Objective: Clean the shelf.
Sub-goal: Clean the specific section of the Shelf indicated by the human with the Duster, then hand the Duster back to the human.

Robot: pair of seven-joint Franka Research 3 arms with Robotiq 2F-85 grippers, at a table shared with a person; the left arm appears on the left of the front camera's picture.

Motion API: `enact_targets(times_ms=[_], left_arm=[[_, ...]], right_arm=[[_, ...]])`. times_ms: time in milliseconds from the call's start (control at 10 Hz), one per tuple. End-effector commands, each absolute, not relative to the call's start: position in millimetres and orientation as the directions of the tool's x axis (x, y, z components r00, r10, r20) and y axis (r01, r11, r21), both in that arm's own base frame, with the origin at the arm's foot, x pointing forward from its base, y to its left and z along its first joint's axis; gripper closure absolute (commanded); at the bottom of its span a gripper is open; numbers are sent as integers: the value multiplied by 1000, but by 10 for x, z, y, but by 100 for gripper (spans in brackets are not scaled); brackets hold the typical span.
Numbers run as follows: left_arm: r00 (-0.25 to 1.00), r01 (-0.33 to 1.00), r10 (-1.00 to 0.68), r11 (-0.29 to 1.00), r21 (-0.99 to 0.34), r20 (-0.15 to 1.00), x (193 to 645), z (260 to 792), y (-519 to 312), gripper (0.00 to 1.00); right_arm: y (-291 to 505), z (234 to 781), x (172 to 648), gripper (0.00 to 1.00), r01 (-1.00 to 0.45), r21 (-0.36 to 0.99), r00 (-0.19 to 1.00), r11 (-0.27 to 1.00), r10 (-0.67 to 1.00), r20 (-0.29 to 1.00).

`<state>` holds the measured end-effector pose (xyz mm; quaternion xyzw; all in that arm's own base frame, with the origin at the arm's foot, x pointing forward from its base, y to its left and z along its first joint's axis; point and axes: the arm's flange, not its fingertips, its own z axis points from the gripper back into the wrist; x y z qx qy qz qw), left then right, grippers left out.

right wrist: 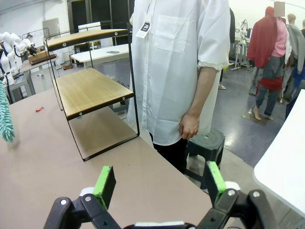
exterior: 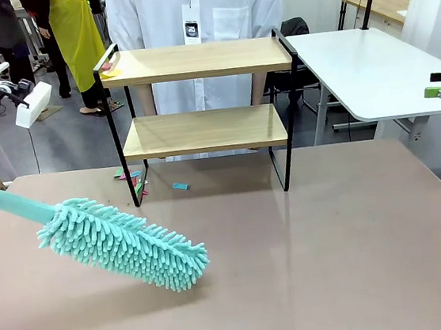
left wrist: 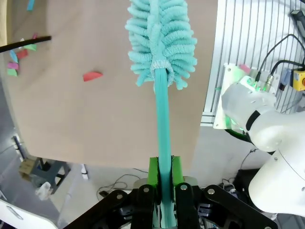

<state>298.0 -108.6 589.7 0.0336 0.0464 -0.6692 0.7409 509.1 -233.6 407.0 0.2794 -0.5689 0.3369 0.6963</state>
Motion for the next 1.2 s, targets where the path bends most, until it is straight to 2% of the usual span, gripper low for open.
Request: enact_targets(times_ms=[0, 1100], left_arm=[[100, 995, -989, 102, -12, -113, 2956, 5929, -1078, 87], [100, 995, -989, 102, -12, -113, 2956, 5929, -1078, 87]], right_arm=[[-2318, 4106, 5093, 0, -786, 3, 133, 618, 164, 977], [-2318, 4106, 5093, 0, -786, 3, 133, 618, 164, 977]])
